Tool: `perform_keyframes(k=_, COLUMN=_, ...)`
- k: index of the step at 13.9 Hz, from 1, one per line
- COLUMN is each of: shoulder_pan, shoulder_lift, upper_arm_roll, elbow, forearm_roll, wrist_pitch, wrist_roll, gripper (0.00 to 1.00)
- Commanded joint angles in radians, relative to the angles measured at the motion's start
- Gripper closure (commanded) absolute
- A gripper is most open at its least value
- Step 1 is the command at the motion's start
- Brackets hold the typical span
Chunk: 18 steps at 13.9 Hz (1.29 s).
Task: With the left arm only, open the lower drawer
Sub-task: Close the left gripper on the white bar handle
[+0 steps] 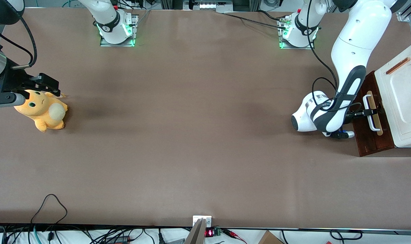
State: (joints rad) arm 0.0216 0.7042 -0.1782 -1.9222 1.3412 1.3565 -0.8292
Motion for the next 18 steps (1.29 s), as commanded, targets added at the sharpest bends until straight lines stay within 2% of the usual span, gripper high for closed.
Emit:
perform_keyframes(k=1, shoulder_pan=0.006, shoulder_lift=-0.008, upper_arm_roll=0.002, elbow=0.005, forearm_roll=-0.027, wrist_pitch=0.0, wrist_roll=-0.013, gripper=0.69)
perform_keyframes(k=8, shoulder_pan=0.008, shoulder_lift=-0.008, upper_arm_roll=0.002, elbow=0.006, forearm_roll=-0.068, wrist_pitch=0.0, wrist_roll=-0.021, gripper=0.76)
perform_keyframes(k=16, shoulder_pan=0.006, shoulder_lift=-0.015, upper_arm_roll=0.002, elbow=0.008, forearm_roll=-0.082, wrist_pitch=0.001, wrist_roll=-0.021, gripper=0.81)
perform_keyframes(k=17, shoulder_pan=0.004, shoulder_lift=-0.023, upper_arm_roll=0.002, elbow=0.029, forearm_roll=-0.118, wrist_pitch=0.003, wrist_roll=-0.022, gripper=0.81)
perform_keyframes(k=18, shoulder_pan=0.0, shoulder_lift=-0.025, upper_arm_roll=0.002, elbow=0.032, forearm_roll=-0.12, wrist_pitch=0.003, wrist_roll=-0.021, gripper=0.81)
